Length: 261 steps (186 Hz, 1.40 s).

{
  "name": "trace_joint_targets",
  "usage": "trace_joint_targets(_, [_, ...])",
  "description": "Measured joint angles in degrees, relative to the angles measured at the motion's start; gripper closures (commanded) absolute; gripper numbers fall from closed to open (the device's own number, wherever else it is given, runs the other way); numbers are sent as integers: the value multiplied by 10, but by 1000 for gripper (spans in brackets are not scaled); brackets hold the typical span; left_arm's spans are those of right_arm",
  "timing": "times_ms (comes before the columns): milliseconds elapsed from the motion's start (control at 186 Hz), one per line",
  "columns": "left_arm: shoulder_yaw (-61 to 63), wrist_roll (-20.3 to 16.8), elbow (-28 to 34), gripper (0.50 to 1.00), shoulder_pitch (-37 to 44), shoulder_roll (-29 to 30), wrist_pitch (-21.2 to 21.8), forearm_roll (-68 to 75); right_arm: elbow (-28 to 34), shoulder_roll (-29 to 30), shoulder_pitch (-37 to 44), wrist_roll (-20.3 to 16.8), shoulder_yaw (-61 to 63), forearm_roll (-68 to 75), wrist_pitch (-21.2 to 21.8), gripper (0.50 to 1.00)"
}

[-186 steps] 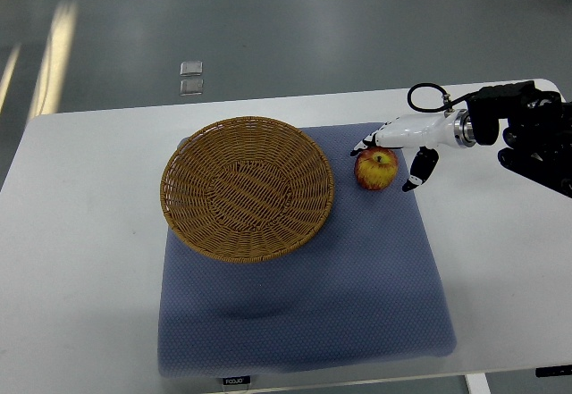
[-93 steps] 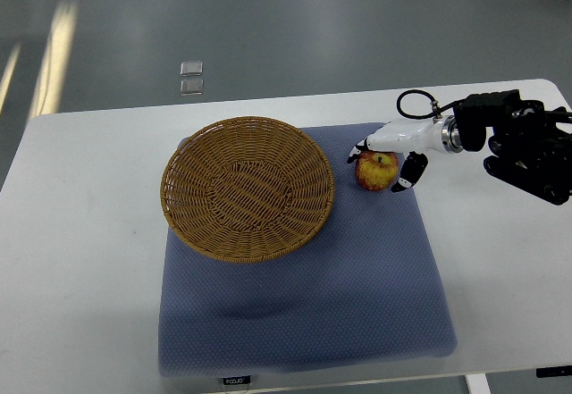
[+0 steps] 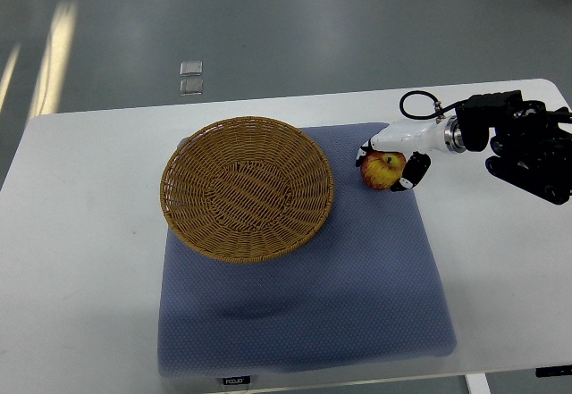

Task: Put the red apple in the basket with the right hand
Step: 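Lower the right hand onto the red apple and close fingers around it, then lift the apple with the right hand and carry it into the basket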

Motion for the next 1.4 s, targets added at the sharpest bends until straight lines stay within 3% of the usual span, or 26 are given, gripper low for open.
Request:
trace_joint_targets(387, [0,0,0,500,0,0,0,0,5,3,104,3,2,1,3,789])
trace_joint_targets(607, [0,0,0,500,0,0,0,0,14,71,145,5,2,1,8,787])
trace_joint_targets(913, [0,0,0,500,0,0,0,0,9,175,134,0,0,0,8,785])
trace_joint_targets(1402, [0,0,0,500,0,0,0,0,3,211,77,0,-14,-10,4,746])
